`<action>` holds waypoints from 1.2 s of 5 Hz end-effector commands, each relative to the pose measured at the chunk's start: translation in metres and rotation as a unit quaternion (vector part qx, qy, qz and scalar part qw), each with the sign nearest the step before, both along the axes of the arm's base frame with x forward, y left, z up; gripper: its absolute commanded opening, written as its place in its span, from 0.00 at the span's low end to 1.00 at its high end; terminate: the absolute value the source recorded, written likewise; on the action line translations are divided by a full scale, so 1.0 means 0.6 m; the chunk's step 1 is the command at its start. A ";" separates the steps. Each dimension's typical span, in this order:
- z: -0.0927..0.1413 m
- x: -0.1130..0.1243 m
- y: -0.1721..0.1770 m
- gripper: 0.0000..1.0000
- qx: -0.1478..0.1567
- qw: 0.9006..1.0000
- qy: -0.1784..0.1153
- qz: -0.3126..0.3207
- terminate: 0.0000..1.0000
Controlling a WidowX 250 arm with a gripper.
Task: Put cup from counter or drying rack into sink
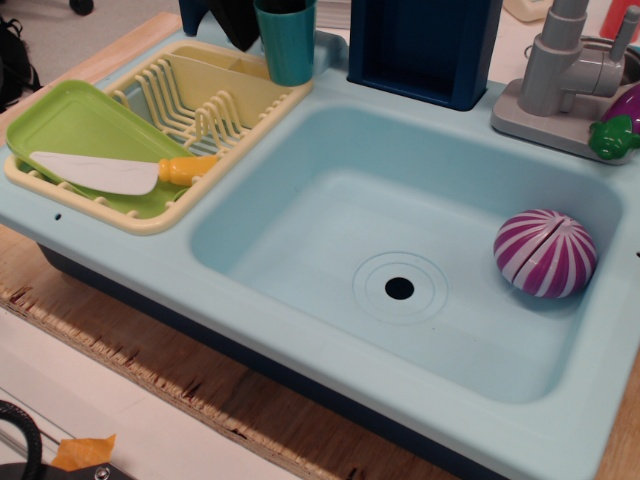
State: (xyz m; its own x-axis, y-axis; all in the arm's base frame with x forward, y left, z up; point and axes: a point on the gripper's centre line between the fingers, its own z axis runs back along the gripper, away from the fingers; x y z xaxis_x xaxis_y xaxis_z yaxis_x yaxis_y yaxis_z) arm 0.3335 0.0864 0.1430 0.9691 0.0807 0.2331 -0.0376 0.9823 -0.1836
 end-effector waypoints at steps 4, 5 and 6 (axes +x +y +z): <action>0.015 -0.054 -0.136 1.00 -0.081 0.996 0.016 -0.038 0.00; -0.009 -0.064 -0.161 1.00 -0.156 0.988 -0.002 -0.017 0.00; -0.009 -0.064 -0.161 1.00 -0.156 0.988 -0.002 -0.017 0.00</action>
